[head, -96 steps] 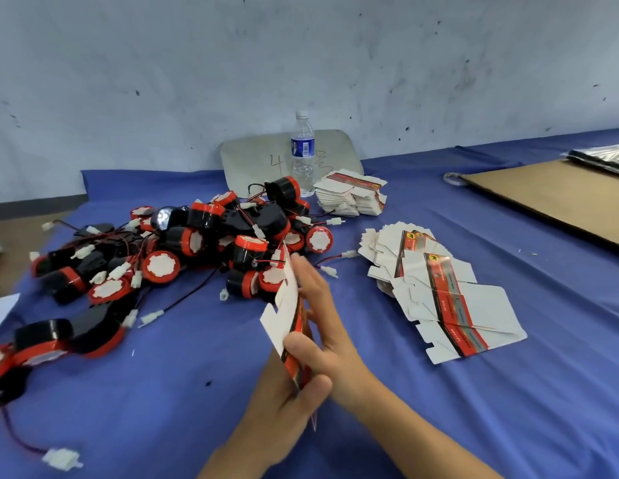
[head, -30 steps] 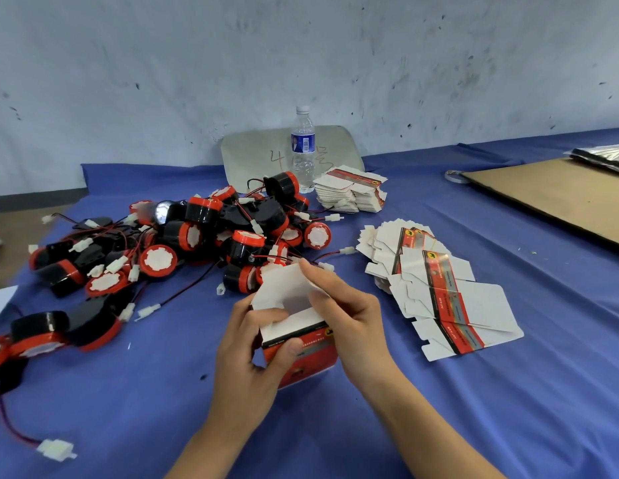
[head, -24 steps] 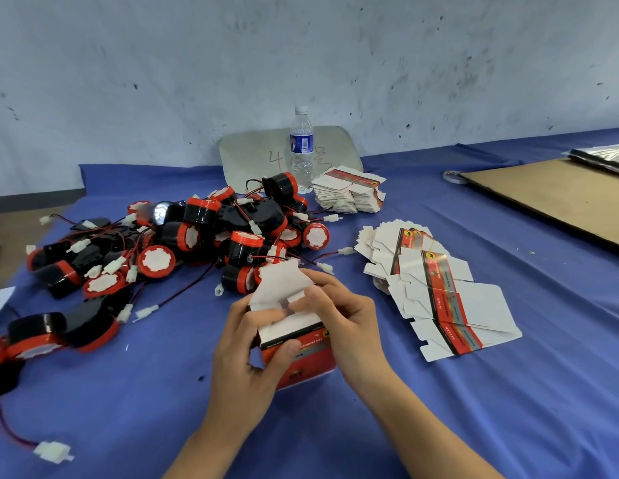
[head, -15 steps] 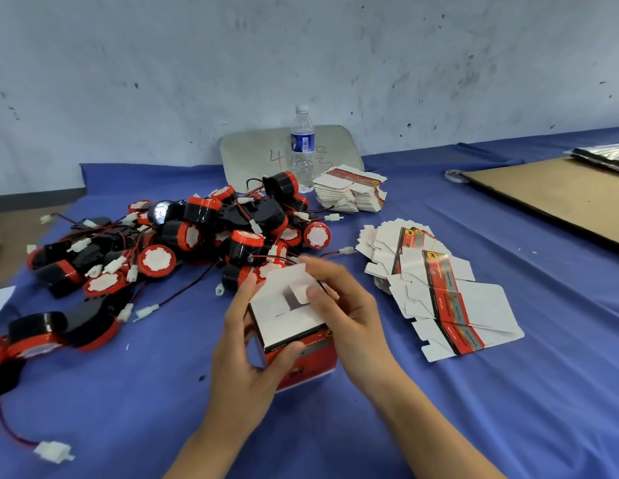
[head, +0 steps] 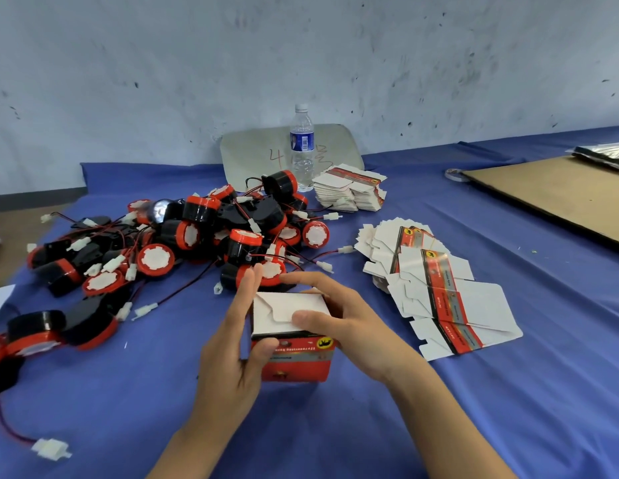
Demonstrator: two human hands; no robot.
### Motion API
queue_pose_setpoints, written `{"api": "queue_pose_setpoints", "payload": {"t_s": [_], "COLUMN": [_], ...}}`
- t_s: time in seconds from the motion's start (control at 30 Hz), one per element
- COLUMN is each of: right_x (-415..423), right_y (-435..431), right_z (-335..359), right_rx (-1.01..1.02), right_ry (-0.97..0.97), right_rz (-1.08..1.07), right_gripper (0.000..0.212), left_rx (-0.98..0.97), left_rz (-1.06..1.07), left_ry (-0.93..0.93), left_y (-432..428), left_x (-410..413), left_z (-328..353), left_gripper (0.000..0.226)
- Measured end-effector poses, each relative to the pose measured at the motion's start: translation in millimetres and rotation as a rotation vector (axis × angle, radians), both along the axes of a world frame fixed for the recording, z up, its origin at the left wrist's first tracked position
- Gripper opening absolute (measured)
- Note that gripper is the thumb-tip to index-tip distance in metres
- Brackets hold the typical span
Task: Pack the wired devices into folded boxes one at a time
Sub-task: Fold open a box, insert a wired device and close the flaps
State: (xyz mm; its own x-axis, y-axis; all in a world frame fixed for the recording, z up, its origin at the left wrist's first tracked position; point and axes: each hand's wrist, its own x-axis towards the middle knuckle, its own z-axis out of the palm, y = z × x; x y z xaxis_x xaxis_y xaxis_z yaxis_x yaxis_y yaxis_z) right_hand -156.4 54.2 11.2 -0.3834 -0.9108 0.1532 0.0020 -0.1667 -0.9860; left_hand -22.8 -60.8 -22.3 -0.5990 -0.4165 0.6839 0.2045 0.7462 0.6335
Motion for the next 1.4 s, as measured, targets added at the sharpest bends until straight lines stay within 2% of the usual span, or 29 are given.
{"api": "queue_pose_setpoints", "payload": {"t_s": [0.1,0.2,0.3,0.37,0.4,0.5,0.57,0.7,0.83,0.93,1.17,1.4], "right_x": [-1,1,9,16,19,21,18,17,20,24,25,25], "right_y": [0,-3,-6,-8,-9,-11,-9,-10,-13,-15,-17,-16], "right_z": [0,0,-3,-6,-8,-10,-8,-9,-14,-17,-23,-20], "right_rx": [0.015,-0.012,-0.049,-0.040,-0.036,-0.057,-0.076,-0.055,-0.040,-0.052,-0.050,-0.046], "right_ry": [-0.105,-0.177,-0.093,-0.005,0.009,-0.004,-0.010,0.012,0.110,0.158,0.300,0.400], "right_rz": [0.052,0.041,-0.032,-0.068,-0.080,-0.107,-0.139,-0.139,-0.201,-0.264,-0.381,-0.370], "right_gripper": [0.045,0.048,0.053,0.061,0.064,0.065,0.063,0.057,0.054,0.054,0.054,0.058], "left_rx": [-0.040,-0.075,-0.032,-0.018,0.005,0.059,-0.013,-0.017,-0.168,-0.253,-0.322,-0.293], "left_rz": [0.076,0.263,0.371,0.284,0.211,0.045,0.022,0.086,0.171,0.213,0.211,0.209], "left_ry": [0.011,0.053,0.109,0.078,0.041,-0.136,-0.211,-0.142,-0.119,-0.094,-0.107,-0.099], "left_y": [4,7,6,9,10,6,1,-1,1,3,6,6], "left_x": [2,-1,-1,-2,-3,-5,-8,-9,-9,-10,-10,-8], "left_z": [-1,-4,-4,-5,-6,-8,-10,-11,-8,-5,-3,-2], "left_gripper": [0.059,0.060,0.051,0.046,0.052,0.118,0.137,0.127,0.127,0.116,0.099,0.109]}}
